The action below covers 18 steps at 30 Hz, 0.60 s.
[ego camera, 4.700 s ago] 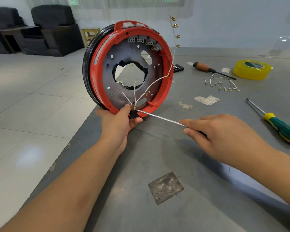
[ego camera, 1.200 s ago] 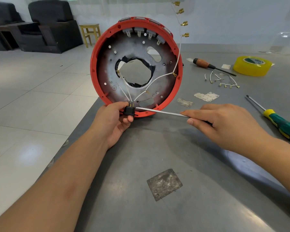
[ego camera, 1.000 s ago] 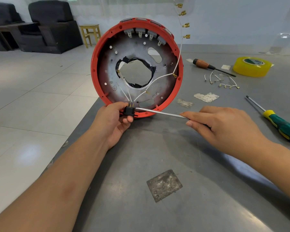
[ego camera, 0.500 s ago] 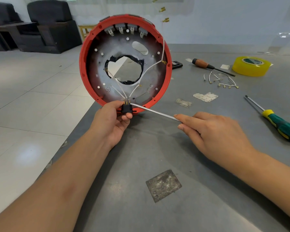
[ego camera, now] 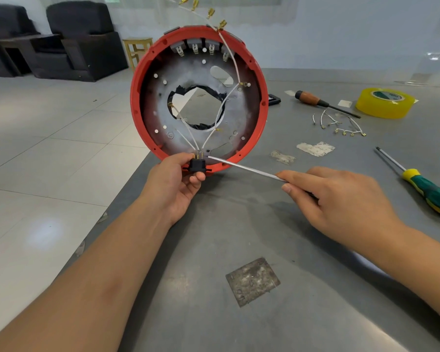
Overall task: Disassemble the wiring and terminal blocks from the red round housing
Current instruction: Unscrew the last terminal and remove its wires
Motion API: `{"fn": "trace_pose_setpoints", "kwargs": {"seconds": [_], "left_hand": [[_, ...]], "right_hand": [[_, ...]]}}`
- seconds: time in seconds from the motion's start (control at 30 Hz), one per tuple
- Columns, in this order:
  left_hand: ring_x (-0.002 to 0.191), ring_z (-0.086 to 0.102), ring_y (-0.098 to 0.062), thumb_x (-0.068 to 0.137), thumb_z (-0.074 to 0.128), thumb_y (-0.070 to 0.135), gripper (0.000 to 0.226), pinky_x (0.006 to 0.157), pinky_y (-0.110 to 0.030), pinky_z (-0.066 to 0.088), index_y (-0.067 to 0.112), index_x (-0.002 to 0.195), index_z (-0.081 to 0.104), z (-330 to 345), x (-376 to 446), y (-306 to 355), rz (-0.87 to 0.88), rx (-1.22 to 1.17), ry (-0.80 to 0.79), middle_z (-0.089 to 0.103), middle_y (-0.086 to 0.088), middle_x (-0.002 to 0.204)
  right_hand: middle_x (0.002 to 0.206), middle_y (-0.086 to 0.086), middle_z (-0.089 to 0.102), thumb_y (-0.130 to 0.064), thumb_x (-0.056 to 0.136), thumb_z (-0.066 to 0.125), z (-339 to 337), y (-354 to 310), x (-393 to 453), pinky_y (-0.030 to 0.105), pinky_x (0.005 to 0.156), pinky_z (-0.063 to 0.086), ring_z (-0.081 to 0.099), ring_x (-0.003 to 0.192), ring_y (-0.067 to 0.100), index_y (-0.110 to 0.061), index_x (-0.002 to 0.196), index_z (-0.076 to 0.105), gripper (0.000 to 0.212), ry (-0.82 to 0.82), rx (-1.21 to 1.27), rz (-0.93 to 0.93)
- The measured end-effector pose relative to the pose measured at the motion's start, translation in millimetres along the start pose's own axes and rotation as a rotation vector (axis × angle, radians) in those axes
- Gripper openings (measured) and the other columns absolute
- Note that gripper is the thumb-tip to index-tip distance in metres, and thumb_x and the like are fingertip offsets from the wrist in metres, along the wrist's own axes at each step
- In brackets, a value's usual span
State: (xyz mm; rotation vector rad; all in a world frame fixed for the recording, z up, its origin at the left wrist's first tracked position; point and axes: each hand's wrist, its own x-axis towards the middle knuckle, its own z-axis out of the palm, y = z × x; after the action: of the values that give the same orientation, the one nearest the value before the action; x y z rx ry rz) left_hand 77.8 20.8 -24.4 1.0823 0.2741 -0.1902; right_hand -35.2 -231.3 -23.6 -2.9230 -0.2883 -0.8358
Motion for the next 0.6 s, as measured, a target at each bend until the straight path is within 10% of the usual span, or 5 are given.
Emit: {"fn": "trace_pose_setpoints", "kwargs": {"seconds": [0.6], "left_hand": [[0.045, 0.053, -0.015, 0.098, 0.060, 0.006, 0.005, 0.039, -0.019, 0.042, 0.004, 0.101, 0.063, 3.3, -1.6, -2.1, 0.006, 0.043, 0.004, 0.074, -0.010, 0.072]], "right_hand": [[0.083, -0.005, 0.066, -0.050, 0.102, 0.035, -1.4, 3.0, 0.4, 0.030, 0.047, 0.046, 0.067, 0.070, 0.029, -0.039, 0.124, 0.066, 0.040, 0.009, -0.074, -0.070]]}}
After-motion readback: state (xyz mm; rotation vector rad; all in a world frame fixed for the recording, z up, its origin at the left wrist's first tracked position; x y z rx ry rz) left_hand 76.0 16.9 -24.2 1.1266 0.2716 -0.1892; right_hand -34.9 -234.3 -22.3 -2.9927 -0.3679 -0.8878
